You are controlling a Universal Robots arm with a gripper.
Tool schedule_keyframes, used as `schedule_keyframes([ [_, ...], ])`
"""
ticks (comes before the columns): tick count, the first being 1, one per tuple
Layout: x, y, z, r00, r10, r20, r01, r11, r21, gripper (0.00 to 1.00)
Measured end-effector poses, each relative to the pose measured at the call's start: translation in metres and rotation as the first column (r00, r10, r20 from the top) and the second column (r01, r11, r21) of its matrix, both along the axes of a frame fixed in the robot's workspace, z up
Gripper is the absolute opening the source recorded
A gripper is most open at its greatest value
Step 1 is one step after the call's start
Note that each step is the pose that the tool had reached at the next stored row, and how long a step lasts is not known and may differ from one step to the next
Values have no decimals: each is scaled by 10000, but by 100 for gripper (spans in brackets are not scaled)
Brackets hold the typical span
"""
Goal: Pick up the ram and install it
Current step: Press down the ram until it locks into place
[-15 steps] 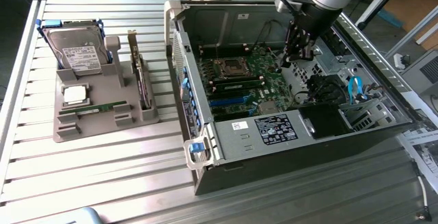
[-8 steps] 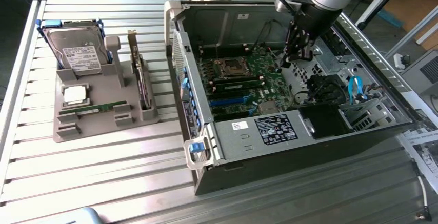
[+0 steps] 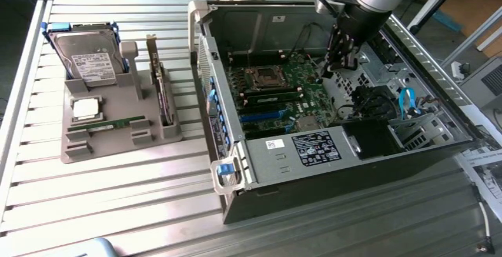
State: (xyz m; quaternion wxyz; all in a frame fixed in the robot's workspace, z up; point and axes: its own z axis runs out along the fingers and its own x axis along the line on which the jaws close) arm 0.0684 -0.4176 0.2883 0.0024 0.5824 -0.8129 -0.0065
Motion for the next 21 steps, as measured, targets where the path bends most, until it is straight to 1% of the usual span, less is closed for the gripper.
schedule_keyframes([
  [12,0,0,-14,9991,-426,0,426,9991,0,11],
  [21,0,0,-22,9971,-760,0,760,9971,0,11],
])
